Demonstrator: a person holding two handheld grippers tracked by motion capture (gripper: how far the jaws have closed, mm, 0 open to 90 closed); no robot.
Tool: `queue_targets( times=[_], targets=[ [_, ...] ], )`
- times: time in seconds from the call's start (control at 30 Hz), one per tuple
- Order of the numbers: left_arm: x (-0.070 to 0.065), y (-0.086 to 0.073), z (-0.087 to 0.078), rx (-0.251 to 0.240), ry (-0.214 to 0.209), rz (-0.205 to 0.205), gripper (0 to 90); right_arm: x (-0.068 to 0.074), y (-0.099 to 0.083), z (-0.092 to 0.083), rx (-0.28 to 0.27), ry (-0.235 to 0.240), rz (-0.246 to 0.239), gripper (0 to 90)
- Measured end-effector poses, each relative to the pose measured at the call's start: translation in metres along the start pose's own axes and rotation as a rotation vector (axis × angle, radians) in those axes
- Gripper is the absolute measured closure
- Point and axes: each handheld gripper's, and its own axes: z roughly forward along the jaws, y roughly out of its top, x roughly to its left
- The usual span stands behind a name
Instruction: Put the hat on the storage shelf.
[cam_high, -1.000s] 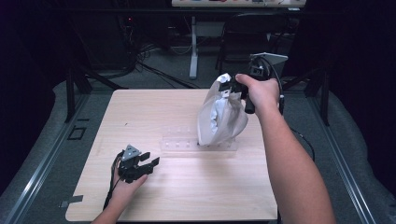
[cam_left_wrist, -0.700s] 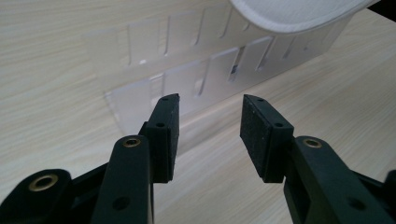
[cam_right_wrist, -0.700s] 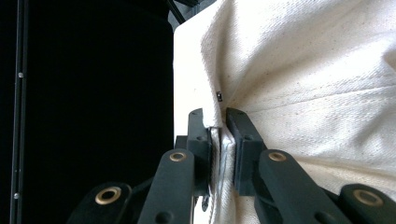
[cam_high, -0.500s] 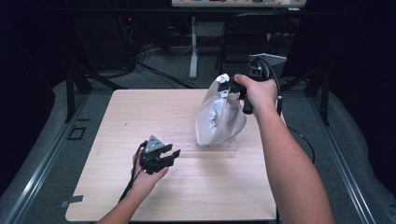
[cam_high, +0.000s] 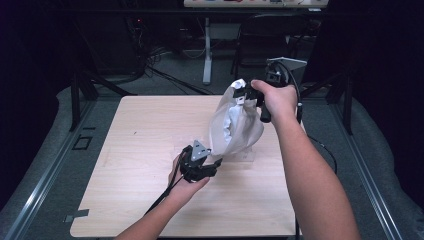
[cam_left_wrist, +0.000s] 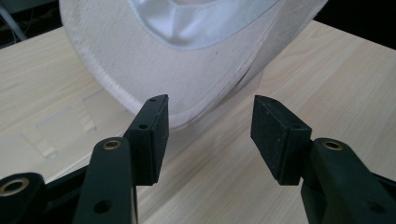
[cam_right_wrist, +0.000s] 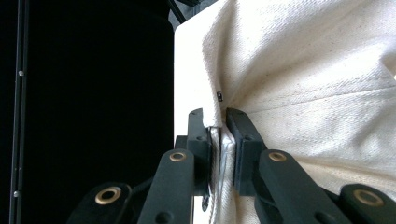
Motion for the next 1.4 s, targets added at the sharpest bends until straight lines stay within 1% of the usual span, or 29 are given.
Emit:
queue_targets(
  times=[0.03, 0.07, 0.1, 0.13, 0.17, 0.23, 0.27, 0.3, 0.37, 0.4, 0.57, 0.6, 0.63, 0.7, 0.73, 0.8, 0.87, 0.9, 0.93, 0.97, 1.1, 1.2, 1.3, 1.33, 1.4],
  targets=[
    [-0.002, 0.002, 0.003, 0.009, 0.007, 0.008, 48.4, 0.000, 0.000, 0.000, -0.004, 0.000, 0.004, 80.6],
    [-0.003, 0.003, 0.005, 0.018, 0.016, 0.014, 50.8, 0.000, 0.000, 0.000, 0.000, 0.002, 0.001, 80.6],
    [-0.004, 0.004, 0.007, 0.027, 0.024, 0.015, 54.3, 0.000, -0.001, 0.000, -0.001, 0.002, -0.001, 80.6],
    [-0.004, 0.005, 0.010, 0.037, 0.043, 0.013, 60.5, 0.001, -0.001, 0.001, 0.002, 0.001, -0.003, 80.6],
    [-0.004, 0.005, 0.011, 0.043, 0.050, 0.018, 64.7, 0.001, -0.001, 0.001, 0.004, 0.001, -0.004, 80.6],
    [-0.004, 0.005, 0.012, 0.041, 0.057, 0.022, 69.3, 0.001, -0.001, 0.001, 0.002, -0.002, -0.002, 80.6],
    [-0.003, 0.005, 0.012, 0.051, 0.072, 0.050, 71.9, 0.001, -0.002, 0.002, 0.006, 0.005, -0.003, 80.6],
    [-0.003, 0.005, 0.012, 0.051, 0.072, 0.050, 73.5, 0.001, -0.002, 0.002, 0.006, 0.005, -0.003, 80.6],
    [-0.002, 0.004, 0.011, 0.047, 0.078, 0.068, 74.9, 0.001, -0.002, 0.002, 0.008, 0.002, -0.008, 80.5],
    [-0.001, 0.004, 0.010, 0.047, 0.080, 0.081, 77.8, 0.000, -0.002, 0.002, 0.007, 0.007, -0.007, 80.5],
    [0.005, 0.002, 0.005, 0.014, 0.078, 0.105, 81.8, 0.002, -0.003, 0.002, 0.006, 0.020, -0.007, 80.6],
    [0.009, 0.001, 0.004, -0.003, 0.065, 0.093, 83.3, 0.004, -0.003, 0.003, 0.011, 0.024, -0.015, 80.7],
    [0.009, 0.001, 0.004, -0.003, 0.065, 0.093, 83.5, 0.005, -0.004, 0.003, 0.011, 0.025, -0.015, 80.7],
    [0.014, 0.001, 0.003, -0.021, 0.049, 0.071, 83.8, 0.006, -0.004, 0.004, 0.016, 0.027, -0.021, 80.8],
    [0.017, 0.000, 0.002, -0.035, 0.032, 0.052, 83.9, 0.007, -0.005, 0.005, 0.017, 0.028, -0.024, 81.0],
    [0.023, -0.003, 0.002, -0.056, 0.008, 0.031, 84.1, 0.010, -0.005, 0.006, 0.022, 0.035, -0.029, 81.3],
    [0.024, -0.003, 0.001, -0.058, 0.003, 0.032, 84.1, 0.011, -0.005, 0.006, 0.023, 0.039, -0.028, 81.3],
    [0.026, -0.004, 0.001, -0.073, -0.005, 0.019, 84.0, 0.012, -0.005, 0.005, 0.018, 0.039, -0.027, 81.4],
    [0.026, -0.004, 0.001, -0.073, -0.005, 0.019, 84.0, 0.012, -0.005, 0.004, 0.016, 0.039, -0.027, 81.4],
    [0.028, -0.003, 0.002, -0.089, -0.026, 0.003, 84.0, 0.013, -0.005, 0.003, 0.016, 0.041, -0.030, 81.4],
    [0.028, -0.005, 0.003, -0.099, -0.059, -0.014, 84.0, 0.014, -0.006, 0.001, 0.012, 0.039, -0.033, 81.3],
    [0.029, -0.007, 0.002, -0.106, -0.064, -0.019, 84.1, 0.013, -0.006, 0.003, 0.018, 0.040, -0.035, 81.3],
    [0.033, -0.010, -0.001, -0.106, -0.092, -0.038, 84.0, 0.014, -0.007, 0.004, 0.020, 0.039, -0.038, 81.3],
    [0.033, -0.012, -0.001, -0.117, -0.095, -0.047, 84.0, 0.015, -0.007, 0.005, 0.022, 0.039, -0.040, 81.3],
    [0.035, -0.014, -0.003, -0.121, -0.104, -0.049, 84.0, 0.017, -0.009, 0.008, 0.033, 0.040, -0.043, 81.3]
  ],
)
